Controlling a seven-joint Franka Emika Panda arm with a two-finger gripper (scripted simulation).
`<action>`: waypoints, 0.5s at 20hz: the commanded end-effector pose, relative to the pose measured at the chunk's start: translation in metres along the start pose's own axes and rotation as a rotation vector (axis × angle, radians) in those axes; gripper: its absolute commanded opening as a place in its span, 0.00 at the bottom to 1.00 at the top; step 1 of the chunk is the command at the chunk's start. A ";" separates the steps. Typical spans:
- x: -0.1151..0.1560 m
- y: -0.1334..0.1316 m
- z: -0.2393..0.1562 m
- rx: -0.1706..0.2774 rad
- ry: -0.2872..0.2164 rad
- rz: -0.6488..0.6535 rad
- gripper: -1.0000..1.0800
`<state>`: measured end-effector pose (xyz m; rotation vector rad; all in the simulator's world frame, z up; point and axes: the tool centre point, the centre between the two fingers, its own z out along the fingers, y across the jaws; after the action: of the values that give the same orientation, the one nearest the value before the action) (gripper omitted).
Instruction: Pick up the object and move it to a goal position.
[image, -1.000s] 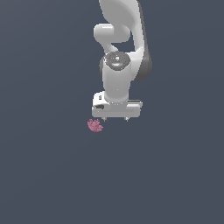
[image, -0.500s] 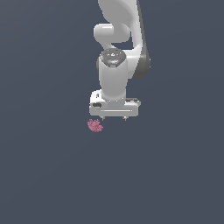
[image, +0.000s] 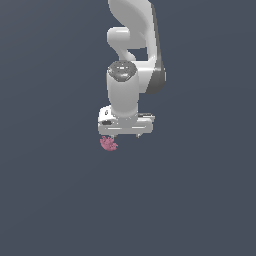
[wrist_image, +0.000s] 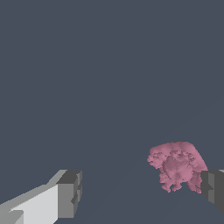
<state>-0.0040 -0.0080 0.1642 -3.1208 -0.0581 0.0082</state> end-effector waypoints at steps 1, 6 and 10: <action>-0.002 0.008 0.006 -0.002 0.000 -0.035 0.96; -0.009 0.027 0.021 -0.007 0.001 -0.127 0.96; -0.015 0.043 0.033 -0.011 0.001 -0.209 0.96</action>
<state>-0.0153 -0.0448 0.1350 -3.1128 -0.3346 0.0037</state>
